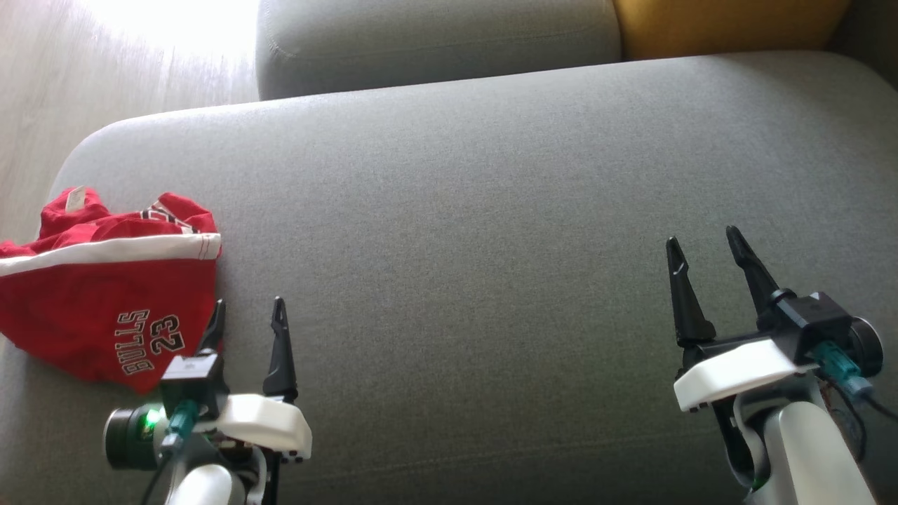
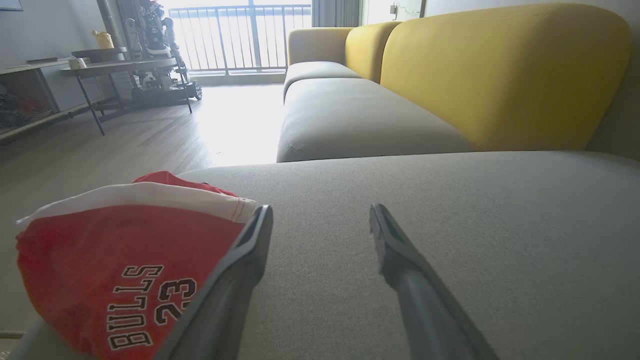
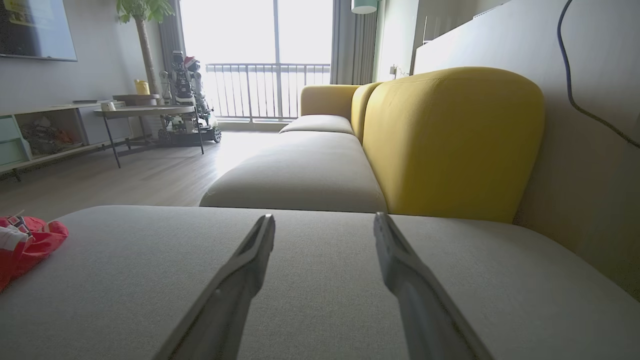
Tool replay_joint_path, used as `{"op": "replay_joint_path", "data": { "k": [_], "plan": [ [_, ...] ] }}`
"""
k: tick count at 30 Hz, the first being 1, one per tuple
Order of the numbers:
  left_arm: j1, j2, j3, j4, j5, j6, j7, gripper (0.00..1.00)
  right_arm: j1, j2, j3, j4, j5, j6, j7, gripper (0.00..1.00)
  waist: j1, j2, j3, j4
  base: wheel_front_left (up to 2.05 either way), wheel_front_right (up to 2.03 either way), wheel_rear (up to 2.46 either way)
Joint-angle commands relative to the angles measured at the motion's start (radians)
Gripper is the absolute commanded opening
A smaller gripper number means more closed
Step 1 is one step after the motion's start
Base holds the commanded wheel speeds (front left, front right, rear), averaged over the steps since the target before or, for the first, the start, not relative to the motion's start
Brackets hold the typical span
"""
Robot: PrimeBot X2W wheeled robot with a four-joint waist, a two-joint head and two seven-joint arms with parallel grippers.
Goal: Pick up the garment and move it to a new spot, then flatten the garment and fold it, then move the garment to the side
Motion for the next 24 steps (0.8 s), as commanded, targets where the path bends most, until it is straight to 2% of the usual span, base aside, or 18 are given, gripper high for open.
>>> {"op": "replay_joint_path", "data": {
  "k": [1,8,13,18,24],
  "plan": [
    [-0.054,0.019,0.021,-0.036,0.026,0.010,-0.014,1.00,-0.031,0.003,0.018,-0.038,-0.028,0.000,-0.014,1.00,-0.0001,0.0000,0.000,-0.001,0.00,0.00,0.00],
    [-0.058,0.031,0.005,-0.068,0.094,0.048,-0.035,1.00,-0.041,0.003,0.041,-0.074,-0.095,0.000,-0.039,1.00,-0.0001,0.0000,0.001,-0.005,0.00,0.00,0.00],
    [-0.054,0.027,-0.005,-0.081,0.126,0.051,-0.049,1.00,-0.041,0.003,0.043,-0.084,-0.127,0.000,-0.055,1.00,-0.0001,0.0000,-0.004,-0.006,0.00,0.00,0.00],
    [-0.048,0.012,-0.007,-0.081,0.148,0.037,-0.064,1.00,-0.036,0.002,0.039,-0.060,-0.028,0.000,-0.055,1.00,-0.0001,0.0000,-0.010,-0.009,0.00,0.00,0.00],
    [-0.032,-0.025,0.037,-0.058,0.110,-0.013,-0.070,1.00,-0.037,0.002,0.031,-0.032,0.078,0.000,-0.027,1.00,-0.0001,0.0000,-0.011,-0.010,0.00,0.00,0.00]
  ]
}}
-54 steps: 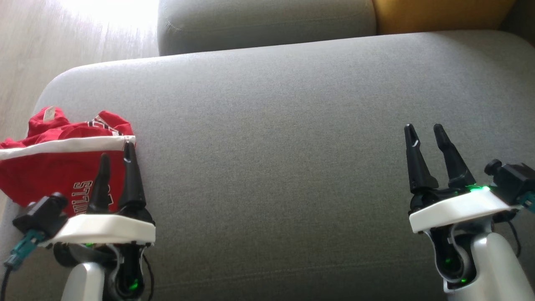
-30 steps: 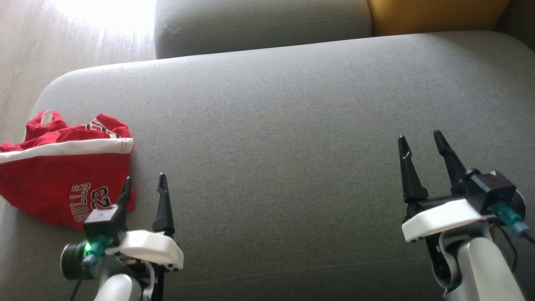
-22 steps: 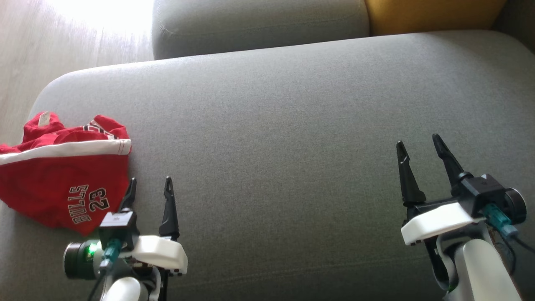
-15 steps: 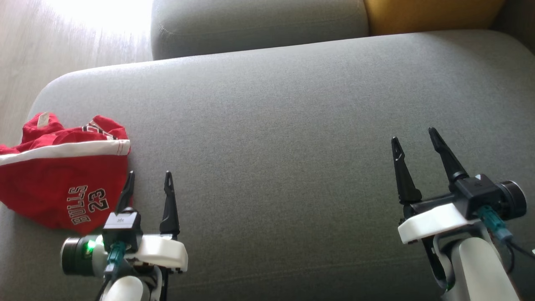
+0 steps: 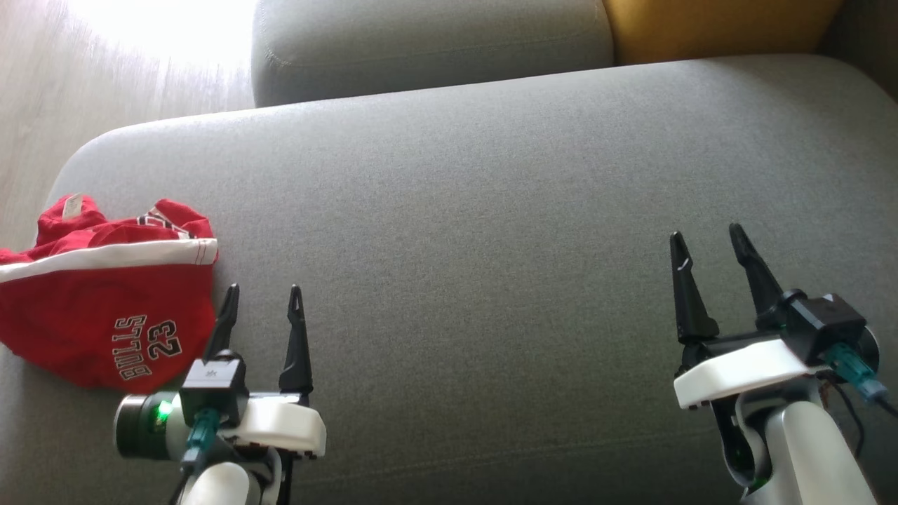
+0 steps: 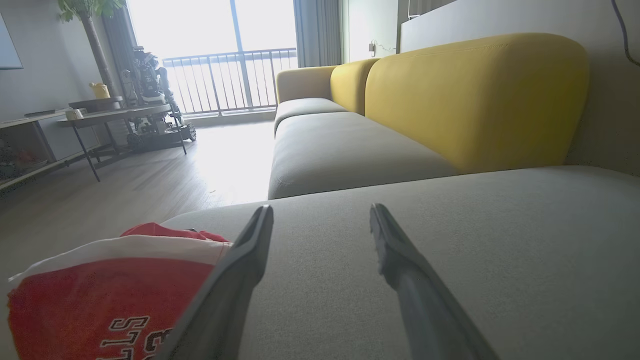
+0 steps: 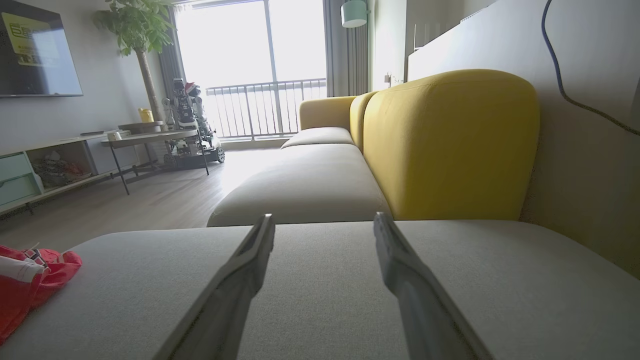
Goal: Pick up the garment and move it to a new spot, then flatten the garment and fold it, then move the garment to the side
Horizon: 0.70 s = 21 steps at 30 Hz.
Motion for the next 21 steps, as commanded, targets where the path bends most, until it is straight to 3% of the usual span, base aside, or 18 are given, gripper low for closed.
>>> {"op": "replay_joint_path", "data": {
  "k": [1,7,21],
  "plan": [
    [-0.031,-0.006,0.053,-0.021,-0.015,-0.017,-0.012,1.00,-0.036,0.002,0.024,-0.024,0.007,0.000,0.011,1.00,-0.0001,0.0000,0.001,0.000,0.00,0.00,0.00],
    [-0.020,-0.040,0.098,0.029,-0.041,-0.066,-0.012,1.00,-0.033,0.002,0.029,0.001,0.006,0.000,0.038,1.00,-0.0001,0.0000,0.002,0.000,0.00,0.00,0.00],
    [-0.026,-0.075,0.158,0.089,-0.020,-0.110,-0.012,1.00,-0.029,0.002,0.024,0.017,-0.005,0.000,0.046,1.00,-0.0001,0.0000,0.001,0.006,0.00,0.00,0.00]
  ]
}}
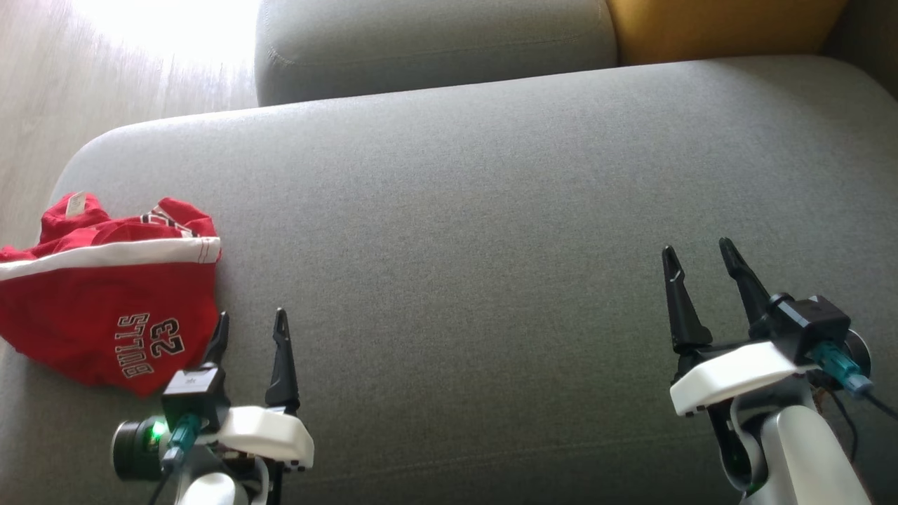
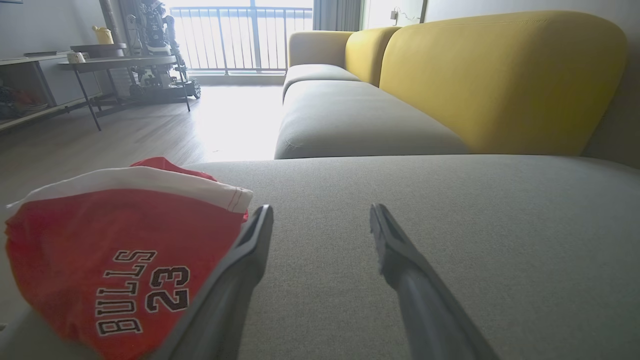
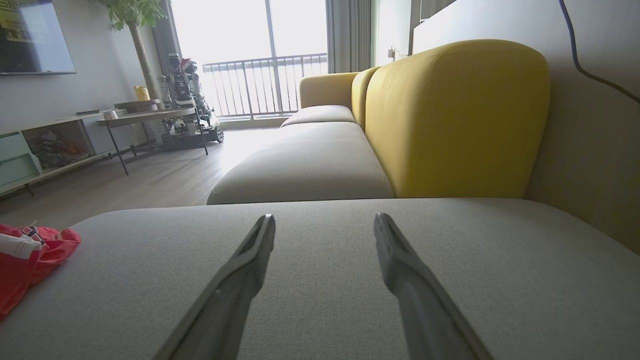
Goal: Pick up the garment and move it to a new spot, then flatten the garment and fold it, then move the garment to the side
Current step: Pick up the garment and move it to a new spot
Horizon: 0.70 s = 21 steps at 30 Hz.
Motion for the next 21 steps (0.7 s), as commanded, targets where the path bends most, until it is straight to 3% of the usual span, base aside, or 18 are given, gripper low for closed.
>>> {"op": "replay_joint_path", "data": {
  "k": [1,10,21],
  "plan": [
    [-0.043,-0.001,0.037,-0.029,0.010,-0.008,-0.012,1.00,-0.030,0.002,0.022,-0.030,-0.002,0.000,0.003,1.00,-0.0001,-0.0001,0.001,0.000,0.00,0.00,0.00],
    [-0.048,-0.015,0.057,-0.021,0.028,-0.026,-0.012,1.00,-0.018,0.002,0.014,-0.031,0.007,0.000,-0.003,1.00,-0.0001,-0.0001,-0.002,0.043,0.00,0.00,0.00],
    [-0.029,-0.018,0.101,-0.020,0.044,-0.036,-0.012,1.00,0.005,0.002,0.052,-0.037,0.026,0.000,-0.016,1.00,-0.0001,-0.0001,-0.018,0.210,0.00,0.00,0.00]
  ]
}}
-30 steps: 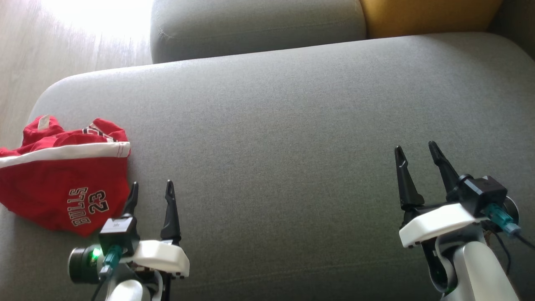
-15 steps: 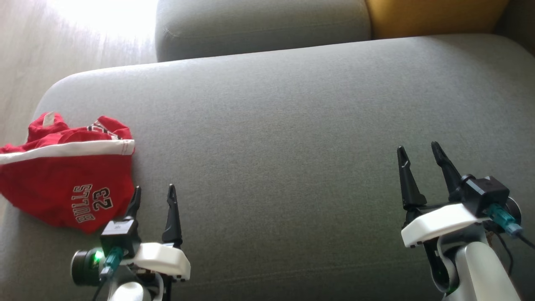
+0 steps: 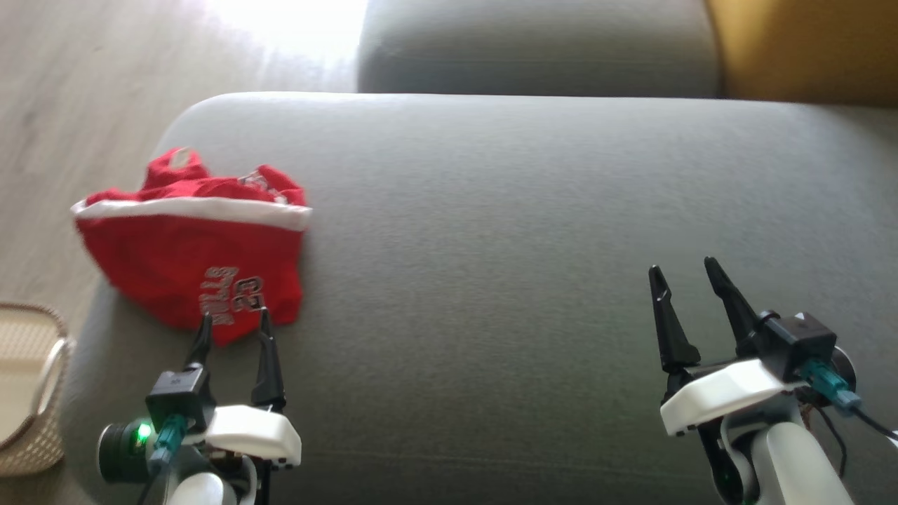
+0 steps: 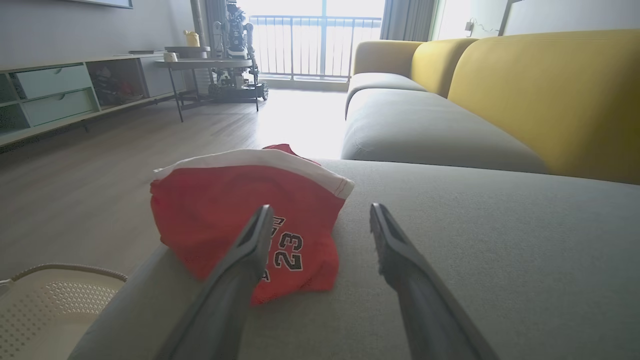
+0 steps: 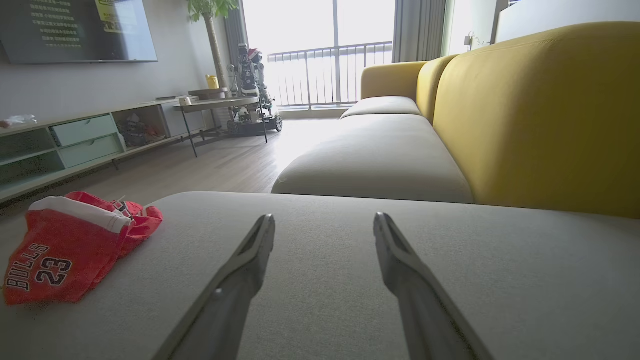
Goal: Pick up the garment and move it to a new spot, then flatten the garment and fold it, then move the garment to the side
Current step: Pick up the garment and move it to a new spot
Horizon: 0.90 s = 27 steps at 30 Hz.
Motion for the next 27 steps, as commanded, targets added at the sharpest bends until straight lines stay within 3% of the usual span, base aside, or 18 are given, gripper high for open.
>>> {"op": "replay_joint_path", "data": {
  "k": [1,5,15,27],
  "plan": [
    [-0.029,0.004,0.038,-0.030,0.010,-0.004,-0.012,1.00,-0.027,0.001,0.028,-0.035,0.008,0.000,-0.013,1.00,0.0000,0.0000,-0.008,0.056,0.00,0.00,0.00],
    [-0.018,0.007,0.048,-0.030,0.022,-0.013,-0.012,1.00,-0.017,0.001,0.041,-0.034,0.020,0.000,-0.018,1.00,0.0000,0.0000,-0.014,0.146,0.00,0.00,0.00],
    [-0.005,0.012,0.060,-0.036,0.040,-0.025,-0.012,1.00,-0.009,0.001,0.053,-0.010,0.050,0.000,-0.034,1.00,0.0000,0.0000,-0.022,0.291,0.00,0.00,0.00],
    [0.010,0.016,0.072,-0.040,0.047,-0.029,-0.012,1.00,-0.018,0.001,0.069,0.015,0.064,0.000,-0.049,1.00,0.0000,0.0000,-0.033,0.346,0.00,0.00,0.00]
  ]
}}
